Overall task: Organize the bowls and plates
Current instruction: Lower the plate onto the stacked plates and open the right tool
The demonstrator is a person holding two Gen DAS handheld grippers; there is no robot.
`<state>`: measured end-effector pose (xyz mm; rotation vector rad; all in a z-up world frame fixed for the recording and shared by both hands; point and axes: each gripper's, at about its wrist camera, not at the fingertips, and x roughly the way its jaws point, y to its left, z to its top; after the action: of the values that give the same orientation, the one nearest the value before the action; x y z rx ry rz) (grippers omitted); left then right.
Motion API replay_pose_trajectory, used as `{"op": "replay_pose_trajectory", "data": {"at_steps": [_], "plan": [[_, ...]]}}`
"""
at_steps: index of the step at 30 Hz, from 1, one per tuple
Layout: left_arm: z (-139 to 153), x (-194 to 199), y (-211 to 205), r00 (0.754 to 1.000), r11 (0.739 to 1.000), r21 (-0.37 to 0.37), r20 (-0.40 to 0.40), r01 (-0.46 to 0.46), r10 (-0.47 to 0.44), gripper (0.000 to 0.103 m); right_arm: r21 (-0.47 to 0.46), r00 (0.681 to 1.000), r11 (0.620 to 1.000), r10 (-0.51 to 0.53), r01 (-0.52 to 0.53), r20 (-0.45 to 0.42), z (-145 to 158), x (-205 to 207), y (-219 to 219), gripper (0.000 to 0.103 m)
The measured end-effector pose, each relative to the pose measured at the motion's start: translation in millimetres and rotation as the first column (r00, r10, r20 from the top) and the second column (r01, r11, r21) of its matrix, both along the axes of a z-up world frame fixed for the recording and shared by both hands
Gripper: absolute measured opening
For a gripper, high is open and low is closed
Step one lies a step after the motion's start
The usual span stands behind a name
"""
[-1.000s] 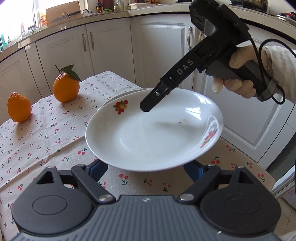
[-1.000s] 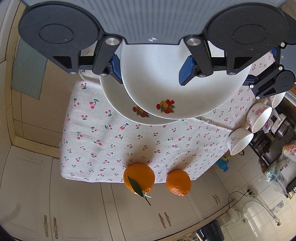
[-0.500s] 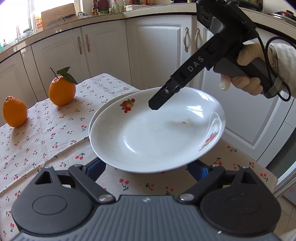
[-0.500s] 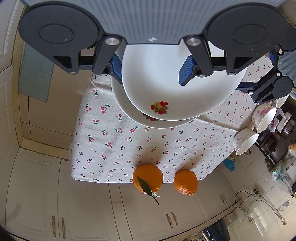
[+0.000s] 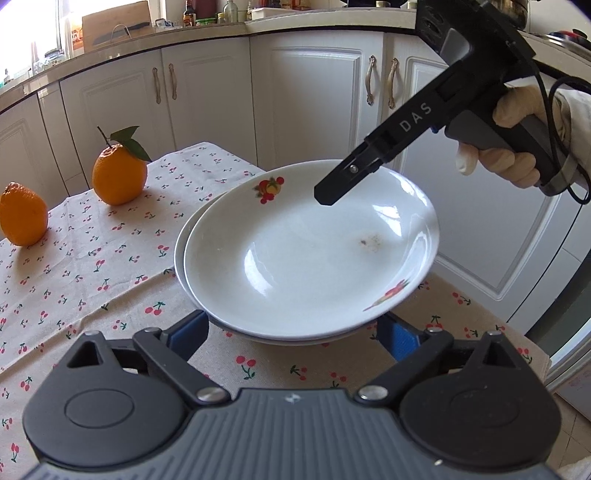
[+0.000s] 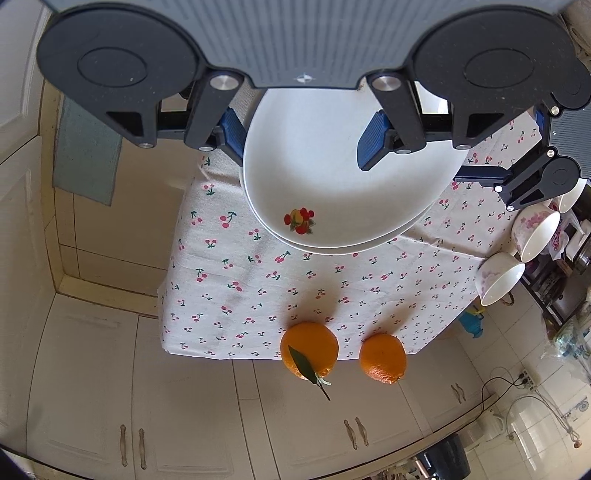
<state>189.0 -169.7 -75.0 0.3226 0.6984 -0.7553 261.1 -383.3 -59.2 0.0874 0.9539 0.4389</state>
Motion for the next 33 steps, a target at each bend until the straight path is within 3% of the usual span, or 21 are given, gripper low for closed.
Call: {"op": "replay_pose_trajectory", "data": {"at_steps": [18,23,33], "plan": [[9,-10,7,0.999,1.0,-0.002,0.044,-0.013,0.013,0.097,-0.092,1.0,0.996,-0.003,0.005,0.017,6,-13,12,0.082],[18,-18,14,0.996,1.0,-0.023,0.084,-0.018,0.02,0.098,-0.106,0.995,0.994,0.002,0.008,0.097,24,-28,27,0.102],[40,-45,44,0.985,0.996,-0.069,0.16,-0.059,0.069,0.101,-0.138,0.966,0.988,-0.035,0.073,0.257,49,-66,79,0.103]]}}
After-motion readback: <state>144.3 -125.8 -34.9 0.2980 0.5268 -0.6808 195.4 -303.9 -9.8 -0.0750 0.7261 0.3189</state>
